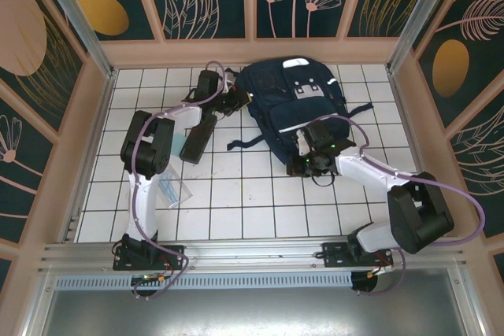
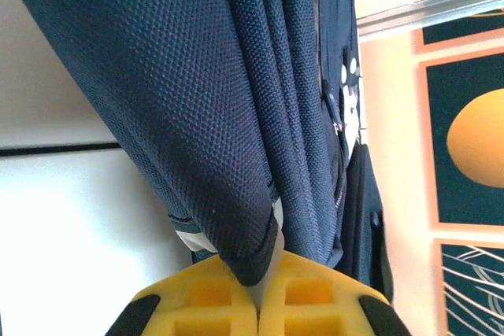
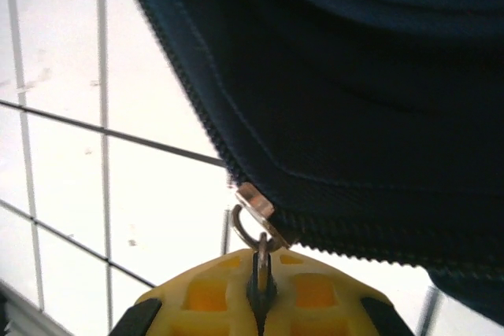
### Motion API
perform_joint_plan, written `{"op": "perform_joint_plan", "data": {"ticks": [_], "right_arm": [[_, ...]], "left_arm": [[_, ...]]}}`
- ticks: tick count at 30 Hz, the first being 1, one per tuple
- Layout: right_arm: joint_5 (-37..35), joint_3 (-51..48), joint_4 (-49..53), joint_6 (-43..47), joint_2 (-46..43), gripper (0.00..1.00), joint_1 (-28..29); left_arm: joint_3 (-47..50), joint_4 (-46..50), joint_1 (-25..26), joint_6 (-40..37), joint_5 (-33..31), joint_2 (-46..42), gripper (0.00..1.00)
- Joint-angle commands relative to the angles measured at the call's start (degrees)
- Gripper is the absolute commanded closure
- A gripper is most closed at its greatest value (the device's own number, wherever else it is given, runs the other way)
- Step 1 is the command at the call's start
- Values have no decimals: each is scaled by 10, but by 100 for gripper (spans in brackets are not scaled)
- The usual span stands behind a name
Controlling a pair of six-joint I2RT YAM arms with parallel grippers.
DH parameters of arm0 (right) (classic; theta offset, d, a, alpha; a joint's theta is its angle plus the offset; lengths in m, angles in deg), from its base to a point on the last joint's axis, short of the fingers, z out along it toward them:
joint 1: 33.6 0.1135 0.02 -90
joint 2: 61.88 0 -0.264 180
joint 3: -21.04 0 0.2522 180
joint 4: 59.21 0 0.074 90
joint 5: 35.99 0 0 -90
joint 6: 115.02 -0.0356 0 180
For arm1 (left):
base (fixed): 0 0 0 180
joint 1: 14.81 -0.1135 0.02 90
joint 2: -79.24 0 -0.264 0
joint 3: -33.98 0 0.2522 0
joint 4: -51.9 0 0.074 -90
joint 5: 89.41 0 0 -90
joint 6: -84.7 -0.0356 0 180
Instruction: Pack the student bag
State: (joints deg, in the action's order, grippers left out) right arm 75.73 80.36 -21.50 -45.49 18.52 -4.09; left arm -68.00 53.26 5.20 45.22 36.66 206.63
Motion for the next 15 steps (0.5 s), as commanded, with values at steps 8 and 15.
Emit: {"op": "perform_joint_plan", "data": {"ticks": [8, 15], "right_arm": [[108, 220, -131, 7, 188, 100, 104], [91, 342, -172, -10, 281, 100, 103]], "left_arm": [[-59, 79, -21, -52, -68, -10, 26], [104, 71, -39, -37, -133, -160, 20]]}}
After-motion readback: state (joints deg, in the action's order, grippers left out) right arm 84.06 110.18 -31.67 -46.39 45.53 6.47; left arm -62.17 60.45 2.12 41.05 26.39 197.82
